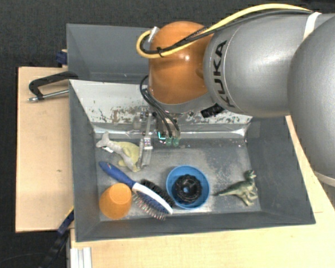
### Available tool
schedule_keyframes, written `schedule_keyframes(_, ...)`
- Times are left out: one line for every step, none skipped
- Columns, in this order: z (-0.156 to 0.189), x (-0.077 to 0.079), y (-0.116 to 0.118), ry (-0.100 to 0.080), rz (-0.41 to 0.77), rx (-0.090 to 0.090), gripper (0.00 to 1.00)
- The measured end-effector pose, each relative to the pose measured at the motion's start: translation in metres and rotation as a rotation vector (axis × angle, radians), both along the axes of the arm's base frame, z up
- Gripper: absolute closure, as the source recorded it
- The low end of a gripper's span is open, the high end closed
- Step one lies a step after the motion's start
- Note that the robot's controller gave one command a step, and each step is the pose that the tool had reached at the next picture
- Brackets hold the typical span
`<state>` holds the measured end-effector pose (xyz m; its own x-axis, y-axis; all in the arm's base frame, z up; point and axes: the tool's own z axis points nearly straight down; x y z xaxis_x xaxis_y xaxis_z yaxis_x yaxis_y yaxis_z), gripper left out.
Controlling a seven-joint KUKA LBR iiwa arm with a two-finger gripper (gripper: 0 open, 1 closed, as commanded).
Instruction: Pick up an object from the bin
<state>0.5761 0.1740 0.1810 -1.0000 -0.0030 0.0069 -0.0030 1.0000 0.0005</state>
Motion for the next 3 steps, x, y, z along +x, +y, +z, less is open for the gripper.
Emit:
schedule_keyframes(-0.114,0.018,-0.003,-0.003,-0.032,-0.001,0.00)
schedule_keyframes(-0.110,0.019,-0.003,-0.008,-0.033,0.002,1.00)
schedule_keyframes(0.058,0.006,0.008,-0.021,-0.011,0.005,1.00)
